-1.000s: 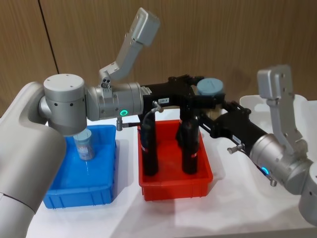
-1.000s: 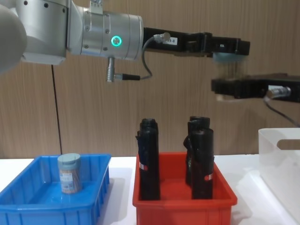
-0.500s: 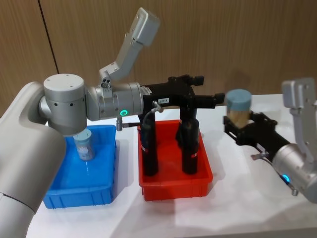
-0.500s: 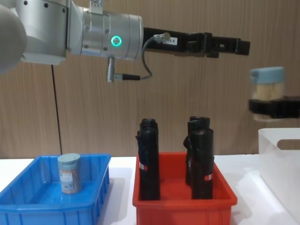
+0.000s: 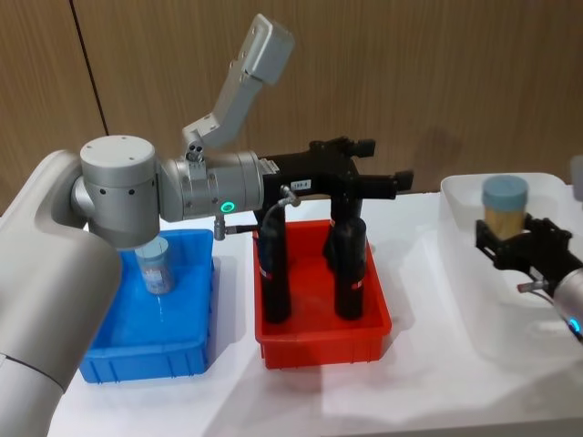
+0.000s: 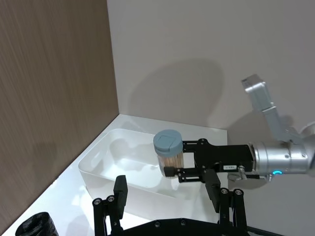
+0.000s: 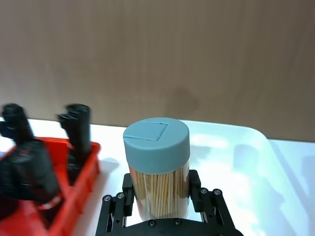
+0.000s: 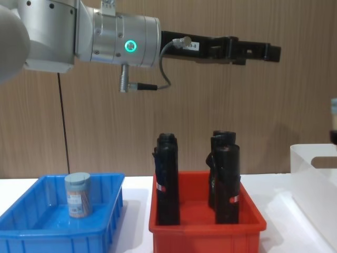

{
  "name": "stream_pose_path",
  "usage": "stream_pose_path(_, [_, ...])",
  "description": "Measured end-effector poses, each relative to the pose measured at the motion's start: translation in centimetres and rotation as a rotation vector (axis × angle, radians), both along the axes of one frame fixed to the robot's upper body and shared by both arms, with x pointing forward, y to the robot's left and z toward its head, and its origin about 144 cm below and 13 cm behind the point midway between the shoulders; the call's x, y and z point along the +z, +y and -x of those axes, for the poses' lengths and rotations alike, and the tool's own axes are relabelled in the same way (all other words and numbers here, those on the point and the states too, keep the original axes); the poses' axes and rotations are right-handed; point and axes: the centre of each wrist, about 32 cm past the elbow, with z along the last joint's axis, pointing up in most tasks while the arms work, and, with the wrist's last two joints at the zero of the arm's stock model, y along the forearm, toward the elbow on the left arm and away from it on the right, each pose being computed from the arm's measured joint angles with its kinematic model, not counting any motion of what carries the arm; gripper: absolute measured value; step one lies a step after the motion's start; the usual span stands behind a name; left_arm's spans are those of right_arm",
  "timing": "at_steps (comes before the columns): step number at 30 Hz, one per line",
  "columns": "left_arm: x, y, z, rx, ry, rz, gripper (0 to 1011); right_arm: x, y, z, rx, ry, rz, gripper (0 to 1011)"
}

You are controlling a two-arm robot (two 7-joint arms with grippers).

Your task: Pick the cotton swabs from the blue box and place them into the white box.

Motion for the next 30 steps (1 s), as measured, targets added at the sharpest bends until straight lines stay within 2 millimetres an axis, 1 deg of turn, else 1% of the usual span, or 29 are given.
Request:
stream_pose_path(4, [0.0,0.0,0.0,0.0,0.0,0.0,1000,-0.4,-1.2,-0.8,-0.04,0.035,0.019,660])
stream_pose_path(5, [0.0,0.0,0.0,0.0,0.0,0.0,1000,-0.4,-1.2,-0.8,-0.04,0.035,0.019,660])
stream_pose_path(10, [0.0,0.0,0.0,0.0,0.0,0.0,1000,-1.1,-2.7,-2.1,-0.085,0.09,0.045,660])
stream_pose_path(14, [0.0,0.0,0.0,0.0,0.0,0.0,1000,-1.4,-3.4,-2.8,-0.099,0.12,0.055,660])
stream_pose_path(16, [0.0,0.0,0.0,0.0,0.0,0.0,999,-1.8,-4.0,-3.6,-0.109,0.153,0.065,660])
stream_pose_path(23, [0.0,0.0,0.0,0.0,0.0,0.0,1000,-2.7,-5.1,-5.1,-0.12,0.209,0.078,660])
stream_pose_path(25, [0.0,0.0,0.0,0.0,0.0,0.0,1000,-3.0,-5.4,-5.6,-0.121,0.225,0.082,688])
stream_pose_path(26, [0.0,0.0,0.0,0.0,0.0,0.0,1000,-3.1,-5.6,-5.8,-0.122,0.233,0.083,740])
stream_pose_path(27, [0.0,0.0,0.0,0.0,0.0,0.0,1000,-3.1,-5.7,-6.0,-0.121,0.236,0.084,753])
stream_pose_path(28, [0.0,0.0,0.0,0.0,0.0,0.0,1000,-3.2,-5.8,-6.1,-0.122,0.239,0.084,792])
stream_pose_path(29, [0.0,0.0,0.0,0.0,0.0,0.0,1000,-3.3,-5.8,-6.2,-0.121,0.241,0.084,792])
stream_pose_path(30, [0.0,0.0,0.0,0.0,0.0,0.0,1000,-3.4,-6.0,-6.4,-0.122,0.247,0.086,848])
